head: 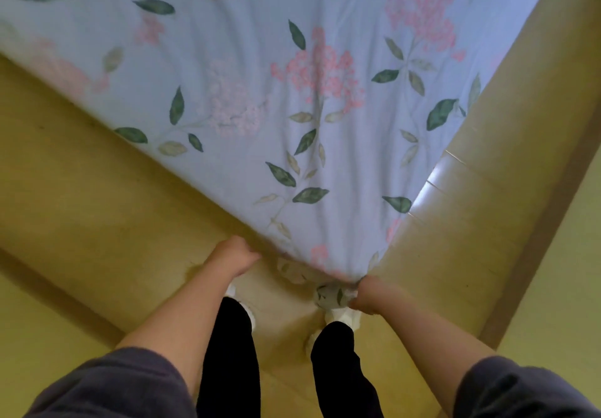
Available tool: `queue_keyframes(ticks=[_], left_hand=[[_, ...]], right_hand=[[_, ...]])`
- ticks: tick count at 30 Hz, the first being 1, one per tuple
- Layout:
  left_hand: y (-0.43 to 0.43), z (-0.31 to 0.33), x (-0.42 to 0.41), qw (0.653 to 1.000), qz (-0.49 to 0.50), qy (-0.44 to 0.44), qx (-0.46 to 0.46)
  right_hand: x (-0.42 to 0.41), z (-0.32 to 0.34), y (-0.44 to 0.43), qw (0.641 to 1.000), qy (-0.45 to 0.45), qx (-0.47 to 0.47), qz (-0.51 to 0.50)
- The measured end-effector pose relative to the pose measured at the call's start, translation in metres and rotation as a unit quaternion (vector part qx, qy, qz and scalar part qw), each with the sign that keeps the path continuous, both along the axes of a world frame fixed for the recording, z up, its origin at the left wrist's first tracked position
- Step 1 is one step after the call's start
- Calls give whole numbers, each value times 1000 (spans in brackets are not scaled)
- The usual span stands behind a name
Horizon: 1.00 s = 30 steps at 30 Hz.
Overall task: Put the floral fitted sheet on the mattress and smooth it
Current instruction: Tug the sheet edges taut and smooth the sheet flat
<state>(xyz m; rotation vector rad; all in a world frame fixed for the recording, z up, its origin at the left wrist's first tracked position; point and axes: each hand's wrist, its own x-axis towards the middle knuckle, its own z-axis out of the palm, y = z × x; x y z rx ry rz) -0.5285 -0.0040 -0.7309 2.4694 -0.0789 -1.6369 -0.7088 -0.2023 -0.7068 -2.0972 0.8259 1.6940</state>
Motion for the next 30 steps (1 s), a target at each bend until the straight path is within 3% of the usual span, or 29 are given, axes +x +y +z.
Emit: queue_keyframes(ticks=[3, 5, 10, 16, 22, 30], left_hand=[[32, 23, 54, 999, -9, -47, -10], [52, 39, 89, 998, -1, -62, -19], [118, 83, 198, 994, 2, -98, -57], [183, 93, 305, 991, 15, -132, -25], [225, 91, 411, 994, 19, -103, -24], [274, 77, 581, 977, 141, -161, -20]], right_hand=[[39, 24, -1, 988, 104, 5, 113], [70, 45, 5, 982, 112, -14, 152], [202, 91, 69, 983, -27, -59, 173], [365, 106, 153, 959, -221, 0, 176], [508, 99, 193, 939, -276, 21, 203], [710, 80, 237, 923, -308, 22, 230]])
